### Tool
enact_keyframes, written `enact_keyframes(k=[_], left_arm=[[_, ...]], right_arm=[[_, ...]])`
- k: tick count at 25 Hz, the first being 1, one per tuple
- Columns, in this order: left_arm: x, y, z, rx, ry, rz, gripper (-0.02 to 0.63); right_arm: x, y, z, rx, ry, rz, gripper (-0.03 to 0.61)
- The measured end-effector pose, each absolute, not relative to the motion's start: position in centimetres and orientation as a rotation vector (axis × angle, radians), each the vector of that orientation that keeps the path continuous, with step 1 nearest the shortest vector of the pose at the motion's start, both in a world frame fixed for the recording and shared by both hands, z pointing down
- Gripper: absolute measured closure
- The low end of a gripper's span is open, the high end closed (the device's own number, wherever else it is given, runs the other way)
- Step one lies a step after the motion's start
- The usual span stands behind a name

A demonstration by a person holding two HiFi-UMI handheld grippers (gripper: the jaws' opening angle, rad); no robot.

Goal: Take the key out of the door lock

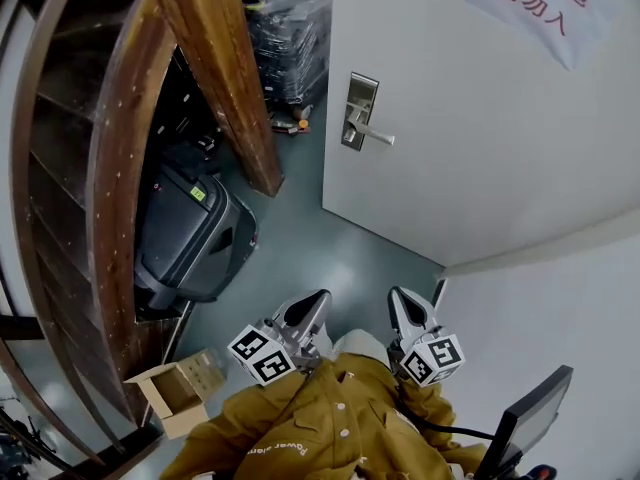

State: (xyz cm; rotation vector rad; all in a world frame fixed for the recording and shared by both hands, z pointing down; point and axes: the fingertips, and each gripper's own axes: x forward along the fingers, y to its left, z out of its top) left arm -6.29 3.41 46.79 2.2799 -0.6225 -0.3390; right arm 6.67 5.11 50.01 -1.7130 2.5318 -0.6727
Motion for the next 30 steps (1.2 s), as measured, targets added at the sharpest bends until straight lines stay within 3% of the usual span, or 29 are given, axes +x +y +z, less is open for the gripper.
enact_keyframes(k=[8, 22, 24, 30], left_arm=[[-3.8, -6.3, 48.1, 2.225, -0.682, -0.322, 0.615], [3.4, -19.6, 47.4, 2.207, -0.763, -0.345, 0.614], [3.9, -20.1, 47.5, 2.206, -0.777, -0.350, 0.614], [5.1, -20.9, 47.9, 2.184, -0.796, -0.372, 0.614]], right_arm=[[9.8, -4.7, 51.1, -1.690, 2.590, -0.688, 0.572], [13.2, -21.1, 49.2, -1.588, 2.874, -0.366, 0.570], [13.3, -21.8, 49.1, -1.574, 2.907, -0.313, 0.479], [13.7, -23.2, 48.1, -1.562, 2.938, -0.229, 0.456]])
